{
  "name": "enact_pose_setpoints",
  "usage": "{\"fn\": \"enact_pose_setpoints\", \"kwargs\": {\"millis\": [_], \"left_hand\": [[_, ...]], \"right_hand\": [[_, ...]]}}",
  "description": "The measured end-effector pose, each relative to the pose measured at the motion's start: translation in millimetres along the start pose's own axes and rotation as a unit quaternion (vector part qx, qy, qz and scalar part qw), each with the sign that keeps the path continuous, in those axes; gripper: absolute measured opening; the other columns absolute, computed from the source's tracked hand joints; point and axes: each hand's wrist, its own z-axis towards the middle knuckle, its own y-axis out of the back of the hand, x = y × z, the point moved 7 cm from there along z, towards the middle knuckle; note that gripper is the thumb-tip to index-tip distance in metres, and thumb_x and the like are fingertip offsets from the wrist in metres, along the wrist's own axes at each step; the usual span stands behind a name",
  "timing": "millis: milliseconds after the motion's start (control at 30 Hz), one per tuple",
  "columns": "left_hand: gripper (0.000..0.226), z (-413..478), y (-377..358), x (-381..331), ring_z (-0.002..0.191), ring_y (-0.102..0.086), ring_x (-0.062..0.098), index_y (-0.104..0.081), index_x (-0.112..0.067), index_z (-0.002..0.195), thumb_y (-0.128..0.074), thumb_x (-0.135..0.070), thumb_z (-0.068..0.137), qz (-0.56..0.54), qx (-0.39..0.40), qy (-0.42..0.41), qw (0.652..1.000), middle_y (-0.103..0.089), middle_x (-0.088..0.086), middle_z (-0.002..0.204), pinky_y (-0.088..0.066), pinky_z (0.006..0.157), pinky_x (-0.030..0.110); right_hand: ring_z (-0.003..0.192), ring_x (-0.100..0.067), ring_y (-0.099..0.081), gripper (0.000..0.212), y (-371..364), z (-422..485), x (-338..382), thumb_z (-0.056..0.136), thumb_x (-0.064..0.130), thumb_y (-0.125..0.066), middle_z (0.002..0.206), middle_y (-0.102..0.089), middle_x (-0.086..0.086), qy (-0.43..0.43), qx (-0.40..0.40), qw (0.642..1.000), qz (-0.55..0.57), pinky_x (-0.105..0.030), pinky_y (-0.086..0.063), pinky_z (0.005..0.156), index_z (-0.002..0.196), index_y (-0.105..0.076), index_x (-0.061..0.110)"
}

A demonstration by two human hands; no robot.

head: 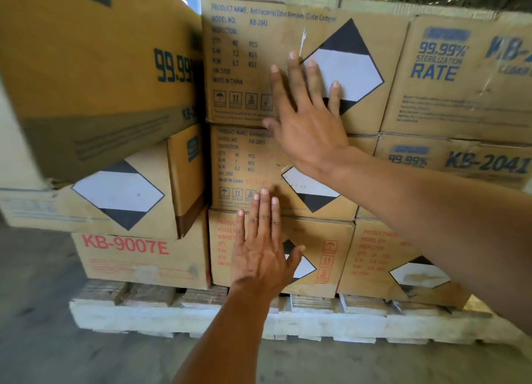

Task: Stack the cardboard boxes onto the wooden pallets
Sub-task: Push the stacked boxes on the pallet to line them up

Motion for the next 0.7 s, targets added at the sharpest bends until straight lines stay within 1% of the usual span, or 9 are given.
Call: {"fn": "enact_pose_setpoints", "kwargs": {"millis": [100,233,333,367,433,500,567,700], "left_hand": [[0.092,-20.3,26.9,14.4,0.154,-0.012,0.035,-0.016,0.001,0.158,-0.027,-0.066,0.096,0.024,-0.006,0.021,0.999,-0.009,0.021,0.167,-0.011,0.122,0.050],[0.092,-63.4,65.2,30.8,0.155,-0.003,0.037,-0.004,-0.001,0.158,-0.022,-0.068,0.098,0.054,0.020,0.016,0.998,0.000,0.022,0.167,-0.012,0.124,0.050],[0.091,-88.1,97.8,60.0,0.155,0.005,0.034,0.003,-0.001,0.158,-0.012,-0.069,0.099,0.047,0.033,0.071,0.996,0.009,0.021,0.167,-0.008,0.123,0.048],[0.091,-94.4,108.9,70.6,0.155,0.002,0.035,0.002,0.000,0.158,-0.014,-0.068,0.100,0.049,0.028,0.079,0.995,0.006,0.021,0.167,-0.010,0.123,0.048],[0.091,-101.7,129.8,89.2,0.155,-0.004,0.035,-0.003,0.000,0.158,-0.020,-0.067,0.100,0.054,0.015,0.059,0.997,-0.001,0.022,0.167,-0.012,0.122,0.047],[0.091,-109.8,146.9,111.9,0.155,0.002,0.033,-0.002,0.000,0.159,-0.020,-0.067,0.100,0.055,0.014,0.048,0.997,0.004,0.020,0.167,-0.008,0.123,0.046],[0.092,-115.7,159.1,130.1,0.155,0.009,0.031,0.001,0.000,0.159,-0.017,-0.068,0.099,0.052,0.020,0.035,0.998,0.011,0.018,0.167,-0.002,0.123,0.045],[0.091,-125.9,180.2,155.2,0.154,0.018,0.029,0.017,-0.005,0.155,-0.015,-0.069,0.099,0.031,0.006,0.028,0.999,0.023,0.016,0.164,0.009,0.120,0.042]], "right_hand": [[0.154,-0.036,0.013,0.072,19.3,-16.0,18.3,0.108,0.048,-0.029,0.168,0.015,-0.012,0.008,-0.003,1.000,0.026,-0.060,0.004,0.120,0.161,0.006,0.015],[0.154,-0.037,0.013,0.072,58.7,-39.4,55.7,0.107,0.051,-0.022,0.167,0.016,-0.014,0.020,-0.010,0.998,0.061,-0.057,0.006,0.121,0.161,0.006,0.011],[0.154,-0.037,0.012,0.073,96.4,-55.6,84.8,0.107,0.050,-0.019,0.167,0.014,-0.017,0.013,-0.018,0.996,0.085,-0.055,0.004,0.123,0.161,0.006,0.008],[0.154,-0.037,0.010,0.072,108.8,-59.7,94.5,0.107,0.049,-0.020,0.167,0.012,-0.018,0.012,-0.029,0.995,0.093,-0.055,0.002,0.124,0.160,0.004,0.006],[0.155,-0.036,0.008,0.072,133.7,-66.2,111.8,0.107,0.048,-0.021,0.167,0.009,-0.019,0.002,-0.054,0.993,0.104,-0.055,0.000,0.125,0.160,0.001,0.004],[0.155,-0.036,0.008,0.073,159.0,-68.6,128.7,0.107,0.048,-0.022,0.167,0.010,-0.020,-0.007,-0.068,0.992,0.109,-0.054,0.000,0.125,0.160,0.001,0.004],[0.154,-0.036,0.010,0.073,183.0,-71.6,137.4,0.107,0.048,-0.021,0.167,0.012,-0.020,-0.033,-0.076,0.992,0.096,-0.053,0.001,0.125,0.160,0.003,0.003],[0.154,-0.038,0.011,0.073,225.0,-71.3,166.0,0.108,0.046,-0.021,0.166,0.013,-0.022,-0.051,-0.092,0.993,0.048,-0.055,0.001,0.124,0.158,0.004,0.000]]}}
